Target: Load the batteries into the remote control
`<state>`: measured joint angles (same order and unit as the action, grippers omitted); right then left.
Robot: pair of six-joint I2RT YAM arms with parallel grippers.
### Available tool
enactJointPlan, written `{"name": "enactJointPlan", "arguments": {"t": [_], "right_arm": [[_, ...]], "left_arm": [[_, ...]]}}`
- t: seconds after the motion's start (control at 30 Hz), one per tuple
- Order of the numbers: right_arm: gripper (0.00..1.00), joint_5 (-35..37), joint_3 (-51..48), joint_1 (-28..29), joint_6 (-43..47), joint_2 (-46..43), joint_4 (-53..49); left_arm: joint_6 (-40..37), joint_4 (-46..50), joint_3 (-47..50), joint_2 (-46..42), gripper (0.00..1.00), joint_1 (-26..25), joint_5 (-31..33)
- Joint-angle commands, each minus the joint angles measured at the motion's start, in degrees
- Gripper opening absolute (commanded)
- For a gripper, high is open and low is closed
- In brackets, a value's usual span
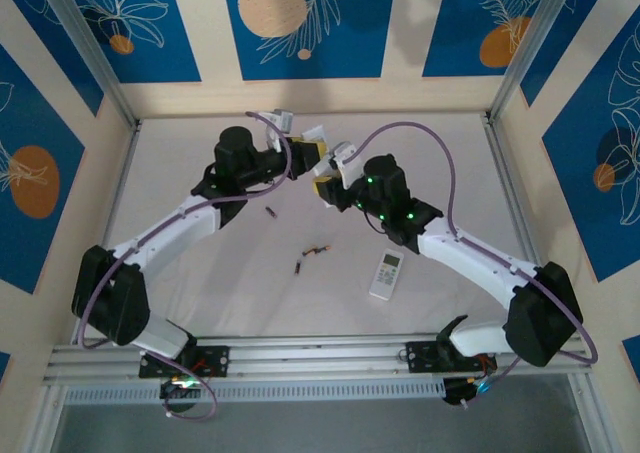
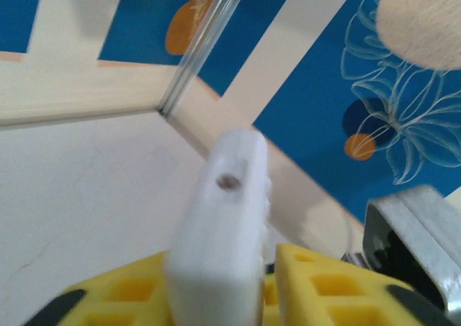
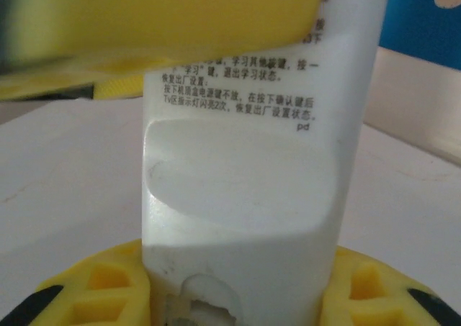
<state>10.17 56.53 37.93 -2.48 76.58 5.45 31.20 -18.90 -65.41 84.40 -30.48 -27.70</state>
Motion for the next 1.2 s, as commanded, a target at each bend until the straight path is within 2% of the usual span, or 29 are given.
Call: {"name": "enactJointPlan", "arguments": {"t": [0.0,0.1,0.17,0.27,0.37,0.47,0.53,0.6,0.67,0.8,0.93,1.07,1.17], "right_arm": [[0.26,0.9,6.9,-0.4,-12.4,5.1,-8.7],[0.26,3.0,14.7,-1.0,-19.5,12.8,-20.0],[0.27,3.4,18.2,-1.3,-21.6,17.7,-23.6],[0.28,4.3,23.6,-1.5,-23.2,24.8,-27.9],[0.28,6.1,29.3,-1.6,-24.1,32.1,-32.4],[0.30,7.4,34.0,-1.3,-25.3,38.7,-35.8],[0.31,7.9,36.2,-1.2,-25.9,42.0,-36.7],[0.34,8.7,38.0,-0.9,-26.1,45.0,-37.3],[0.37,9.1,39.6,-0.6,-26.1,47.3,-38.1],[0.47,10.0,40.8,0.0,-25.8,49.1,-38.4],[0.57,10.2,41.3,-0.5,-25.9,48.5,-38.7],[0.67,10.6,42.6,-0.8,-24.5,45.8,-39.8],[0.70,10.2,42.9,-0.8,-23.6,42.5,-40.3]], "left_arm": [[-3.5,13.2,-1.7,-6.1,0.62,2.0,5.8],[-8.8,26.9,-3.1,-11.6,0.71,5.7,12.4],[-10.3,34.4,-4.0,-13.9,0.71,9.2,14.2],[-12.2,40.7,-3.5,-15.8,0.68,14.2,14.4],[-16.0,41.8,-0.8,-16.9,0.68,16.1,16.4],[-17.1,38.0,3.8,-17.2,0.68,17.0,17.2],[-16.7,35.5,6.1,-16.8,0.69,17.7,15.7],[-15.2,34.5,6.4,-16.2,0.72,19.2,10.8],[-17.0,35.5,5.7,-16.0,0.74,19.7,9.4],[-21.6,38.6,5.8,-16.4,0.77,19.7,12.0],[-22.5,38.8,6.6,-16.7,0.78,19.8,12.8],[-23.2,39.3,6.4,-16.6,0.79,20.1,13.2],[-23.2,39.1,6.8,-17.3,0.79,20.5,14.2]]}}
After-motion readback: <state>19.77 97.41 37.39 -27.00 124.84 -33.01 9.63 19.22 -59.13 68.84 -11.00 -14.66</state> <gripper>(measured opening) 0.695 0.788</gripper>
